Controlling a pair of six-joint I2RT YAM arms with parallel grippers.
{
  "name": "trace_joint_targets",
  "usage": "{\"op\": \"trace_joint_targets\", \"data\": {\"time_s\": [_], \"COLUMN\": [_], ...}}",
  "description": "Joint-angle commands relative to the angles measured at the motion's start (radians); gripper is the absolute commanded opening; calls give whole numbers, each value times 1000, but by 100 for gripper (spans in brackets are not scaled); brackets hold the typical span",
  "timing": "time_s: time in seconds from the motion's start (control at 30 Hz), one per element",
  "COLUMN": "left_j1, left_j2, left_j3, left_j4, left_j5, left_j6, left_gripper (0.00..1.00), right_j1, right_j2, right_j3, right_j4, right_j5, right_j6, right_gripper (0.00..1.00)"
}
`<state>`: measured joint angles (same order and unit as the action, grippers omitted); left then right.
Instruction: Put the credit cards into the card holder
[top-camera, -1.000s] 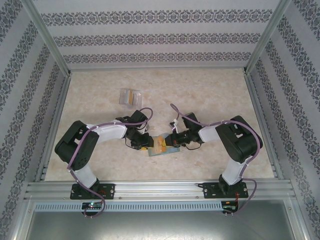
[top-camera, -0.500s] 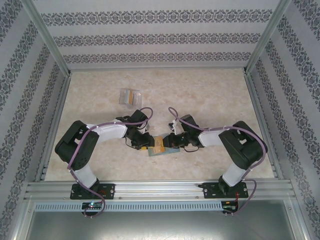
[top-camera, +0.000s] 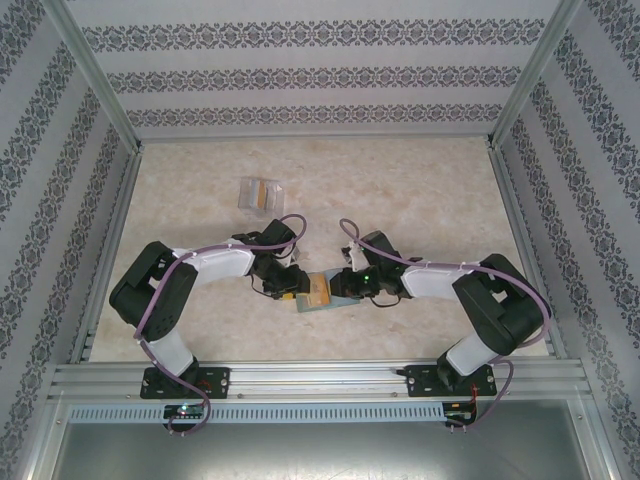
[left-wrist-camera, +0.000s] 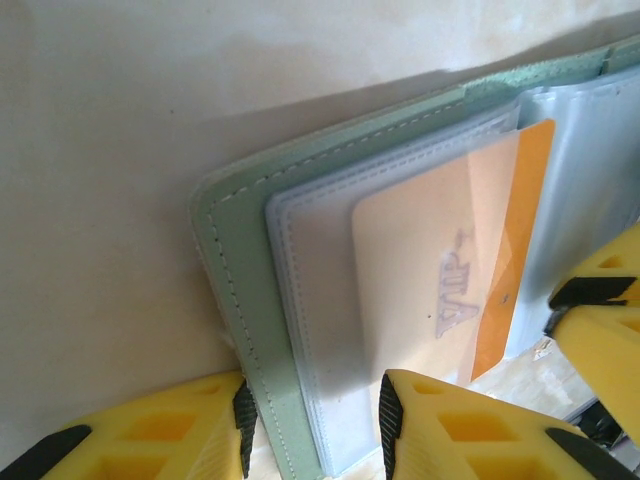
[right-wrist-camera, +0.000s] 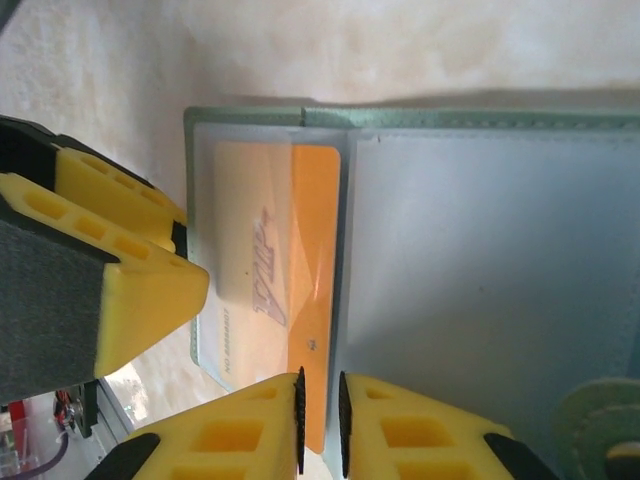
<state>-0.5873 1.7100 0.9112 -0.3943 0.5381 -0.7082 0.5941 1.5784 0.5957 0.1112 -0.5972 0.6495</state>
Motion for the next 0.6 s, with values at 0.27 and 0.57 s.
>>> {"op": "trace_joint_targets", "data": {"time_s": [0.27,0.57], "left_j1": [7,7], "left_j2": [-13,-26], "left_j3": [-33,-75], "left_j4": [92,189], "left_j5": [-54,-48], "left_j6": [7,-50], "left_gripper": [42,42], "right_j1": [66,97], "right_j2": [50,81], "right_j3": [66,103], "right_j4": [-27,-31], "right_j5": [55,45], "right_j6": [16,13], "right_gripper": [11,3]}}
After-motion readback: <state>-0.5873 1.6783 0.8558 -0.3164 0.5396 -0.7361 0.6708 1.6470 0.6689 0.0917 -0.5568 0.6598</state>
